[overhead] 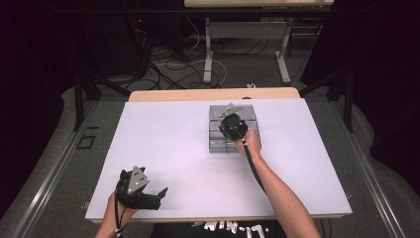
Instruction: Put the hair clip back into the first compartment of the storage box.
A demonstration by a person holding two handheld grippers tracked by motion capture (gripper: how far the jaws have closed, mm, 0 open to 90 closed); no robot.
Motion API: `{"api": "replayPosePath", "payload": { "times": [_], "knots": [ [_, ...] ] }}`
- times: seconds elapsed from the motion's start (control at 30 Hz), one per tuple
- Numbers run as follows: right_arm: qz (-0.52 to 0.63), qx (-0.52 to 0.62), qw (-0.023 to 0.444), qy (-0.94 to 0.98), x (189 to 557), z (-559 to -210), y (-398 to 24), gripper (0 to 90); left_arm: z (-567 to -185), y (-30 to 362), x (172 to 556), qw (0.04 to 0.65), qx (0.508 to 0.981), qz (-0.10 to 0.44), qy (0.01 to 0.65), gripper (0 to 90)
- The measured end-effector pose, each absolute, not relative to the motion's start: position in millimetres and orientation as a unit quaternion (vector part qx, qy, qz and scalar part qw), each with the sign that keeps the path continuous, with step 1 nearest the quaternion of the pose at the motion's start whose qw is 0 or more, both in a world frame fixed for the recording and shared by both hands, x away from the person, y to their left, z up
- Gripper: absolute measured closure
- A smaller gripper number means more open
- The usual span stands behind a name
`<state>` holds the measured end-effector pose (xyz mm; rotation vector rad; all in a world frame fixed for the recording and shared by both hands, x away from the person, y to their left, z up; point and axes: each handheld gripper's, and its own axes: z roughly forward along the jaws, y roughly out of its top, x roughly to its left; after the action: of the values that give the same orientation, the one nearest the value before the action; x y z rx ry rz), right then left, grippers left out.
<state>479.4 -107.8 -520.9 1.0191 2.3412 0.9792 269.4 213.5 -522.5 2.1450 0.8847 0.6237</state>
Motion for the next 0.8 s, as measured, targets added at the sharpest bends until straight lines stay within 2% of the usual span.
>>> {"api": "replayPosePath", "payload": {
  "times": [0.8],
  "knots": [
    [0.344, 0.371, 0.198, 0.840, 486.6, -530.6, -103.8, 90.0, -522.5, 213.8, 270.1, 0.358, 0.833, 0.249, 0.339, 0.4]
  ]
}}
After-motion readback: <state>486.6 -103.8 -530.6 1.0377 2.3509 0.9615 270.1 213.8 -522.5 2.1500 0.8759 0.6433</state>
